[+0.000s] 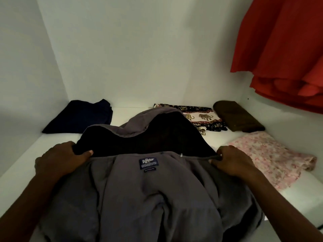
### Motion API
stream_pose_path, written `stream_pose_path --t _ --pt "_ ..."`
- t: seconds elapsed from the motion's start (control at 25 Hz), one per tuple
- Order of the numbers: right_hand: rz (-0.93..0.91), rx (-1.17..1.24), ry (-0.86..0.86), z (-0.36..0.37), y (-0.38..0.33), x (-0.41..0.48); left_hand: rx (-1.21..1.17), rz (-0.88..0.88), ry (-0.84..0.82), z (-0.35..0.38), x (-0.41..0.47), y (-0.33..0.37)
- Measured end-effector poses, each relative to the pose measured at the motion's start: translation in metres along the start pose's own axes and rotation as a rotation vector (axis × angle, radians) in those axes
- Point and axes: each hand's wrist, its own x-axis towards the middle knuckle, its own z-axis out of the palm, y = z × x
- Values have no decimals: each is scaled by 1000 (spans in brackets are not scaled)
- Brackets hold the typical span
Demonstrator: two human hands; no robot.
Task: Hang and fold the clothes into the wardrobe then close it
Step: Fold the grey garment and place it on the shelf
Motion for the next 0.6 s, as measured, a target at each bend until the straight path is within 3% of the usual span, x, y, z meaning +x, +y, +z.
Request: stream_pose_path --t 0.12,0.24,0.28,0.4,0.48,0.6 --pt "-8 45 41 3 -1 -10 -40 -4 60 -11 -26 -2" --pt "-31 220 158 -9 -9 -23 -219 46 322 -21 -56 14" --pt "-40 367 175 -16 -12 -31 -276 78 414 -28 -66 20" --pt "-138 1147 150 -33 -40 -62 -447 194 579 -39 -101 53" --pt "-156 1416 22 -22 -79 -81 -601 297 590 -34 -121 86" --pt "-119 1506 -104 31 -127 -103 -583 427 425 10 -147 127"
